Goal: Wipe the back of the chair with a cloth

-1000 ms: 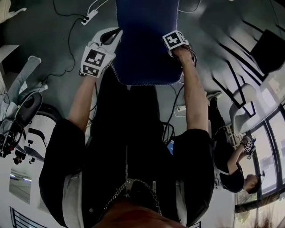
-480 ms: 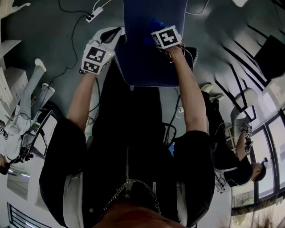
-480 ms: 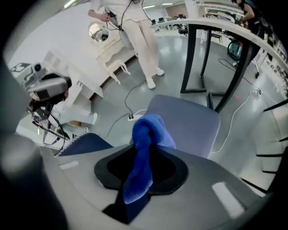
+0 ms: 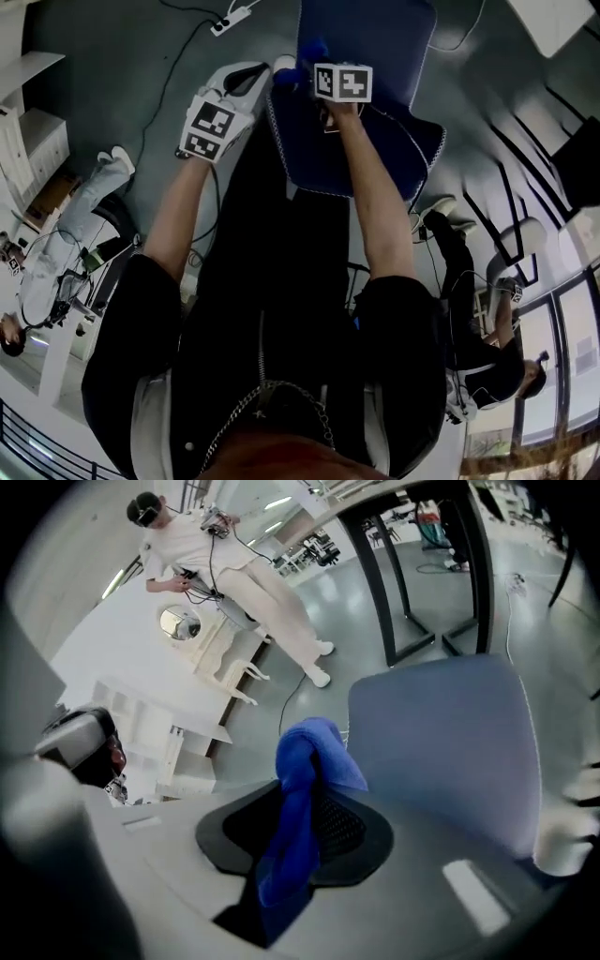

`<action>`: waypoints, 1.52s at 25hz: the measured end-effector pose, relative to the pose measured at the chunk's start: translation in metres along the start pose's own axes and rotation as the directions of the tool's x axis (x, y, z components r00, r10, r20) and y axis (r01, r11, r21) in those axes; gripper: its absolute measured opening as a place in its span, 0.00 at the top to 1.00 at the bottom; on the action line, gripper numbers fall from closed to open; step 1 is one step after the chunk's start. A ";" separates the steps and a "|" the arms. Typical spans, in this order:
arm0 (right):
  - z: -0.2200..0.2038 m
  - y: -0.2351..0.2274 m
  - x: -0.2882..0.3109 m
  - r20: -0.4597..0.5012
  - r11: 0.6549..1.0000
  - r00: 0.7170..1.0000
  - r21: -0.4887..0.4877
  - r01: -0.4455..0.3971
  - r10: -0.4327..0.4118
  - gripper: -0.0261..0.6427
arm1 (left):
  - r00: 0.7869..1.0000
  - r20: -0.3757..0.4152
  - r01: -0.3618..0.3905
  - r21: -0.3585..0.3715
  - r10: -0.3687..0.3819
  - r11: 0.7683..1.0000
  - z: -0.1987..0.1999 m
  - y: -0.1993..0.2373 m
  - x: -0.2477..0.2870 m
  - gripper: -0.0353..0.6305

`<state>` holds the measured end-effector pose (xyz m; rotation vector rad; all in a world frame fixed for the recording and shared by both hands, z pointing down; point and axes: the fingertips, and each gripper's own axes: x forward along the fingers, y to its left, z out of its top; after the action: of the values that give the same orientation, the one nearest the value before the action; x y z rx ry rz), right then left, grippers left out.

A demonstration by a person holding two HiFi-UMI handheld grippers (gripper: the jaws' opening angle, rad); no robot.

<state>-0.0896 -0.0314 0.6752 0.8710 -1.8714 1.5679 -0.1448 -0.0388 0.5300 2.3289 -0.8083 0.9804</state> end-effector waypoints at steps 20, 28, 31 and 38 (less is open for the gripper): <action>-0.108 0.017 0.049 -0.436 0.963 0.892 -0.268 -0.004 -0.118 0.82 | 1.000 0.007 0.029 -0.031 -0.029 0.999 -0.024 0.003 -0.002 0.93; -0.119 0.000 0.040 -0.461 0.960 0.874 -0.278 0.021 -0.152 0.82 | 0.998 0.017 0.056 -0.009 -0.056 0.998 -0.017 -0.007 0.005 0.93; -0.123 -0.015 0.034 -0.481 0.961 0.862 -0.274 0.027 -0.161 0.82 | 0.998 0.017 0.061 -0.005 -0.061 0.998 -0.016 -0.011 0.010 0.93; -0.134 -0.053 0.011 -0.528 0.952 0.821 -0.302 0.057 -0.217 0.82 | 0.997 0.006 0.077 0.001 -0.077 0.997 -0.014 -0.026 0.023 0.93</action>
<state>-0.0567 0.0927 0.7404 0.3547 -1.5038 1.2531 -0.1207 -0.0190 0.5510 2.3459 -0.7156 0.9414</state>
